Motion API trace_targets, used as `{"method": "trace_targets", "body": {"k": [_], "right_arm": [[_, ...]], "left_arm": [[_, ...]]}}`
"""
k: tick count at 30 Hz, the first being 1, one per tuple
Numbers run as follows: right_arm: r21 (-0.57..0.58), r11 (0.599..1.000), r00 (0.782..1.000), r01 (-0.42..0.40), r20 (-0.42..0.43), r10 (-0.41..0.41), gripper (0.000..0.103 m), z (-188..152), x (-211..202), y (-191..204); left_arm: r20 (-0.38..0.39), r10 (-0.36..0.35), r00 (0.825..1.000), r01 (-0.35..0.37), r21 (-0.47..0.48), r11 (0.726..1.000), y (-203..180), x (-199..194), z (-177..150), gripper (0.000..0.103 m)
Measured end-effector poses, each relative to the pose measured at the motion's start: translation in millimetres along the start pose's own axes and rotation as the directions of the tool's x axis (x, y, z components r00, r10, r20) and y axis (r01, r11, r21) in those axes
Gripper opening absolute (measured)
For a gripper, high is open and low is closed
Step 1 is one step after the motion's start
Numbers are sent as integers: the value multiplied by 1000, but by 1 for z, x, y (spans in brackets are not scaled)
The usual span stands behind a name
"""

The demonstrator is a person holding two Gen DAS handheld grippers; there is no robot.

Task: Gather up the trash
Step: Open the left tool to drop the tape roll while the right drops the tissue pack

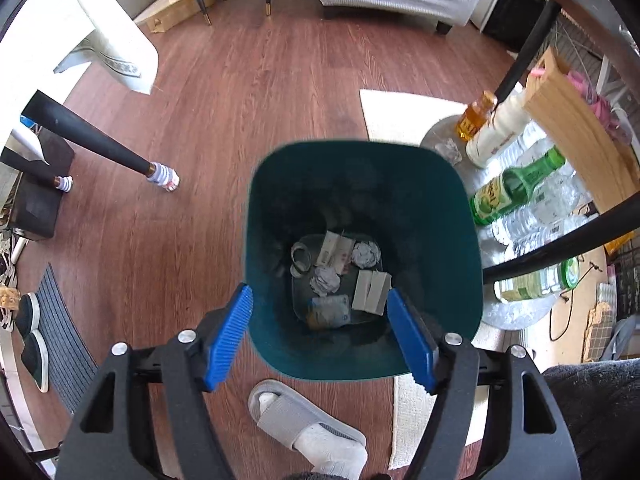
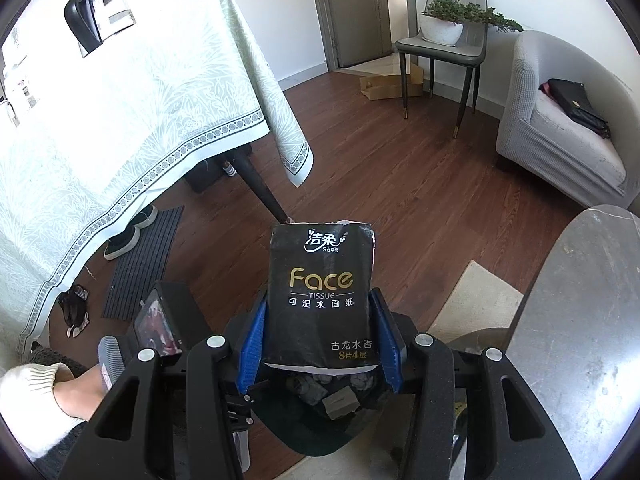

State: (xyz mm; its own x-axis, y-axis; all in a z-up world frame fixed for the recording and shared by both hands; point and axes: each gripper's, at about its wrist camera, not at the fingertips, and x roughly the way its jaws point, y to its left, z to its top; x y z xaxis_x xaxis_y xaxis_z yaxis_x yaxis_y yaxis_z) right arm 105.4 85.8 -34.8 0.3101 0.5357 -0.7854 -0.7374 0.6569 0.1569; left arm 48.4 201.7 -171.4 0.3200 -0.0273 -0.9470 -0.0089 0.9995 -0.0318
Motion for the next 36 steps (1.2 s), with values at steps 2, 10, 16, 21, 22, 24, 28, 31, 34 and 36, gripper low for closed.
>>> {"method": "trace_targets", "body": {"k": [2,10,16,21,22,24,28,31,34,36], "right_arm": [[-6,1000,1000,2,-14,-3,50,0,8,4],[-40,999,996,29,-87,-32,50,-2,43,18],[-72,997,987,34,-156,-45,50,-16,69,30],[-102,994,975,42,-215,-63,50,-29,87,35],[-108,993,972,42,-225,-66,50,-31,89,35],[-117,992,967,43,-246,-71,50,-35,95,37],[-143,989,949,39,-303,-82,50,-46,107,41],[-182,982,929,47,-354,-110,50,-58,118,44],[-216,975,909,55,-394,-139,50,-69,126,48],[-231,971,898,55,-414,-149,50,-76,130,48]], "left_arm": [[37,-6,999,7,-23,1000,7,-12,1,73],[205,-2,979,25,-109,994,36,-67,9,68],[305,12,952,44,-177,983,53,-106,19,53],[365,-12,931,85,-184,979,57,-127,27,41],[371,-20,928,93,-179,979,56,-129,29,40],[379,-46,924,116,-164,980,53,-133,33,37],[406,-67,911,137,-148,979,50,-143,38,34],[427,-87,900,164,-149,975,46,-149,42,34],[443,-94,892,173,-142,975,41,-155,45,33],[453,-83,888,159,-133,978,38,-160,47,34]]}}
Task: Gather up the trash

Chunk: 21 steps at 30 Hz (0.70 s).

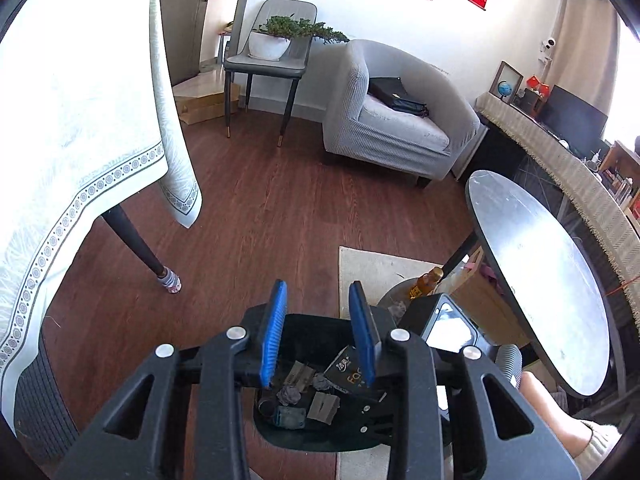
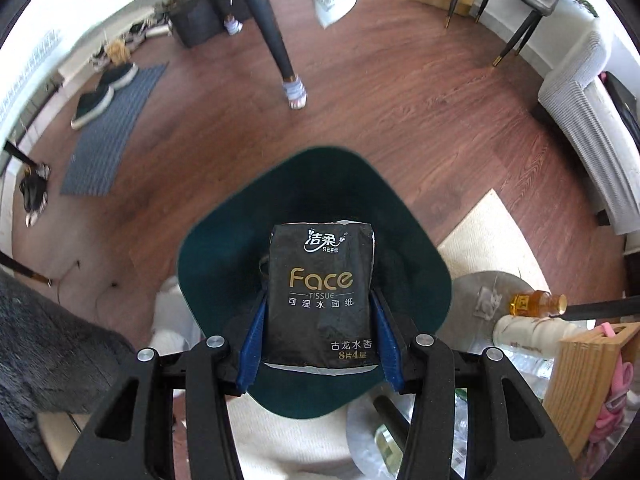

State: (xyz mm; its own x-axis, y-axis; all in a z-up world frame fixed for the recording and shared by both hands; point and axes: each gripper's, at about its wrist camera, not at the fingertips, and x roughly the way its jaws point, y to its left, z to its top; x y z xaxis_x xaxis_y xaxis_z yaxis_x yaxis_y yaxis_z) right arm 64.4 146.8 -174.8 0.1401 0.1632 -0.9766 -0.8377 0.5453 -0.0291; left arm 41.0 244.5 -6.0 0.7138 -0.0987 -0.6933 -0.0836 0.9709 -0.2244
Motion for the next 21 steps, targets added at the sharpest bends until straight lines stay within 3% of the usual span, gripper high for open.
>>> {"method": "trace_targets", "body": {"k": [6,11,16,21], "right_arm": [[-41,998,997,40,-62,-42,58,-14,16,2],[-53,997,995,51,-79,-55,58,-24,20,0],[-51,998,999,21,-39,-23,58,-28,10,-1],[-33,999,999,12,47,-10,57,-27,-17,0]], "left_arm": [[20,-3,1000,3,0,1000,-4,-4,6,34],[30,-12,999,13,-12,1000,-6,-7,8,34],[28,-6,1000,6,6,1000,-12,-6,9,35],[40,14,999,-16,39,999,-22,-8,11,43]]}}
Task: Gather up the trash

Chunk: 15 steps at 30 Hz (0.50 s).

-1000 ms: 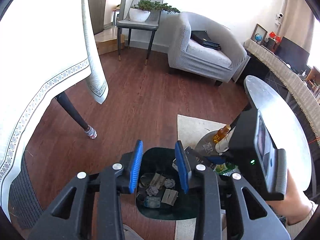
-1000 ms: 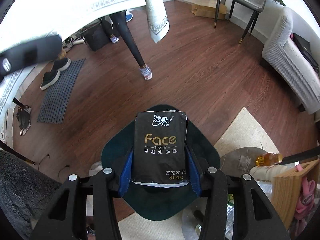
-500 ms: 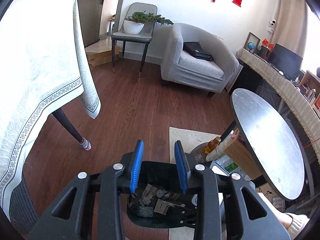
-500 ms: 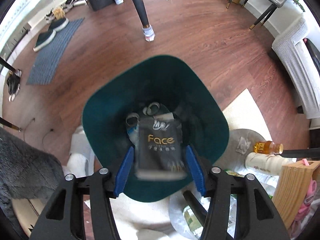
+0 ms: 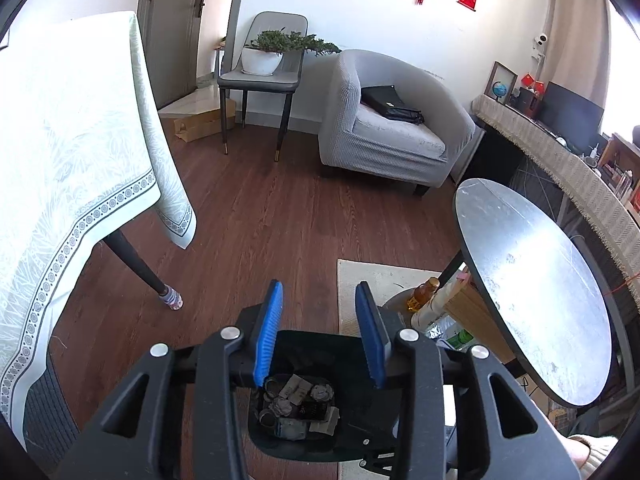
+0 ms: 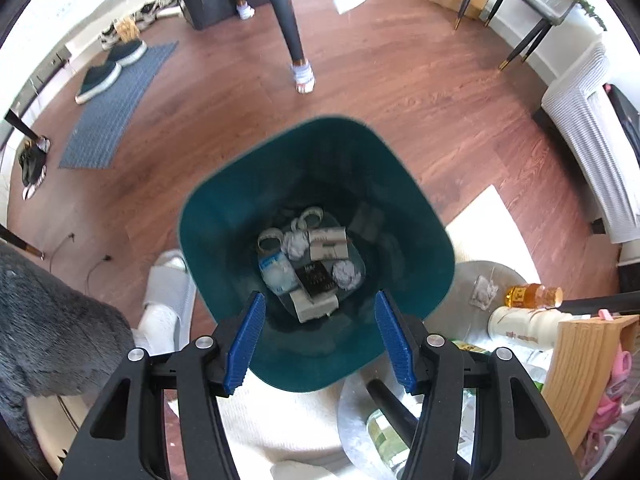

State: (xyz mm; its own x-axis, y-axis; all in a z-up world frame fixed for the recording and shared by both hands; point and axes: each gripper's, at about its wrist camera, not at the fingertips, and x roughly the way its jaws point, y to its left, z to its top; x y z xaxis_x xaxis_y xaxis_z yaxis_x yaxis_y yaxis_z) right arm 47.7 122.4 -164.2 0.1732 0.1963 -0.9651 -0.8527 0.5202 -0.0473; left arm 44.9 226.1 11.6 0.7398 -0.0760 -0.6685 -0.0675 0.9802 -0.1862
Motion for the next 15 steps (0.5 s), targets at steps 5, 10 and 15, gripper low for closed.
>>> {"method": "trace_targets", "body": {"k": [5,10,15], "right_arm": [[39,999,992,0,126,-5,51,3,-43,-7],[76,997,969,25,243,-43,51,1,-84,-19],[132,990,950,55,299,-92,50,-10,-110,-38]], "left_arm": [[14,9,1000,-10,11,1000,-7,-2,2,44],[43,20,999,-22,38,999,-16,-5,5,52],[100,-4,995,-1,53,999,-28,-14,11,64]]}}
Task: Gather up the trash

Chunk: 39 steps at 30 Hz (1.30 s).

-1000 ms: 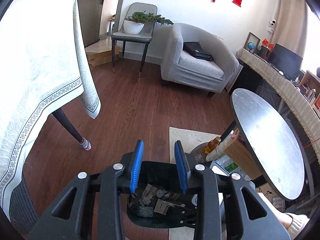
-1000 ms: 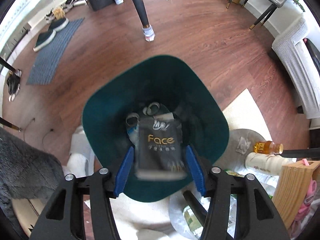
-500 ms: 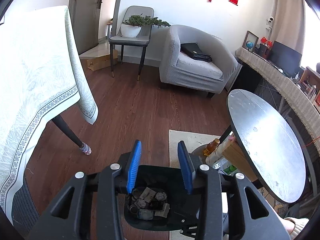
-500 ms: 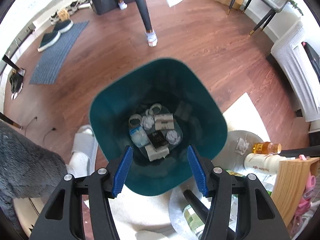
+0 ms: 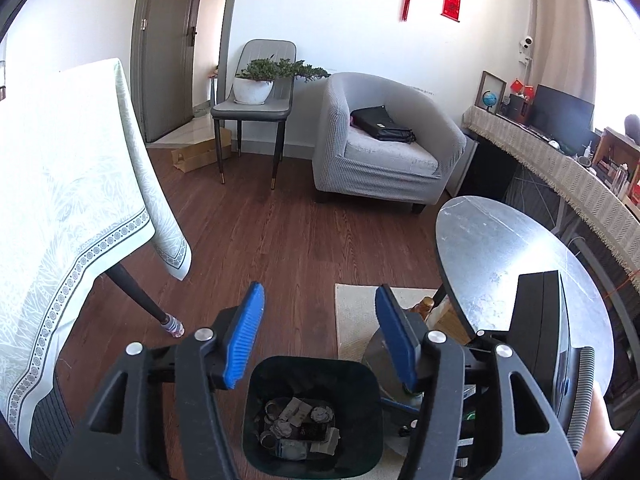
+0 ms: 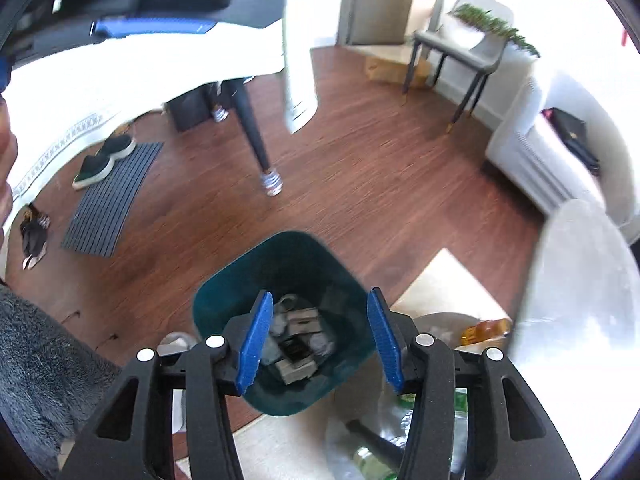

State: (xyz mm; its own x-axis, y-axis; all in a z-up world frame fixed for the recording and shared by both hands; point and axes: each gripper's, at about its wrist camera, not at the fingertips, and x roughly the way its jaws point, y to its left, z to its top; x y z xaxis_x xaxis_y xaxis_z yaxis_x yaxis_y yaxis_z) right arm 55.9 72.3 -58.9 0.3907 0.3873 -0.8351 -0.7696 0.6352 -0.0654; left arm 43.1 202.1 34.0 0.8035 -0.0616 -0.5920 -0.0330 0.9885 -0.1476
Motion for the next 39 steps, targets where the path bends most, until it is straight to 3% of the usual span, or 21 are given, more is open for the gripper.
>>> {"method": "trace_targets", "body": {"k": [3,6,7,14,16,27,31,39], "right_arm": [[38,999,999,34,31,-35,48,-5,-14,-18],[95,994,994,63,80,-70,44,-10,-34,-37],[120,991,993,57,99,-69,39,-13,-41,-45],[282,957,970,72,205,-133,42,-37,-94,-88],[310,944,957,114,219,-188,54,-48,-108,-94],[513,838,899,189,253,-358,91,-134,-178,-120],[526,823,890,213,243,-385,97,-165,-197,-110],[526,815,868,245,256,-425,99,-210,-229,-80]], "left_arm": [[45,-29,999,29,-7,1000,-3,-10,7,69],[71,1,997,-4,43,999,-16,-16,10,73],[77,7,997,-11,56,998,-20,-16,10,74],[121,11,993,-23,92,996,-50,-25,10,95],[128,34,991,-48,106,993,-59,-29,9,97],[81,52,995,-58,79,995,-62,-55,-33,98],[92,44,995,-50,67,996,-64,-74,-47,98],[80,71,994,-80,108,991,-75,-101,-77,98]]}}
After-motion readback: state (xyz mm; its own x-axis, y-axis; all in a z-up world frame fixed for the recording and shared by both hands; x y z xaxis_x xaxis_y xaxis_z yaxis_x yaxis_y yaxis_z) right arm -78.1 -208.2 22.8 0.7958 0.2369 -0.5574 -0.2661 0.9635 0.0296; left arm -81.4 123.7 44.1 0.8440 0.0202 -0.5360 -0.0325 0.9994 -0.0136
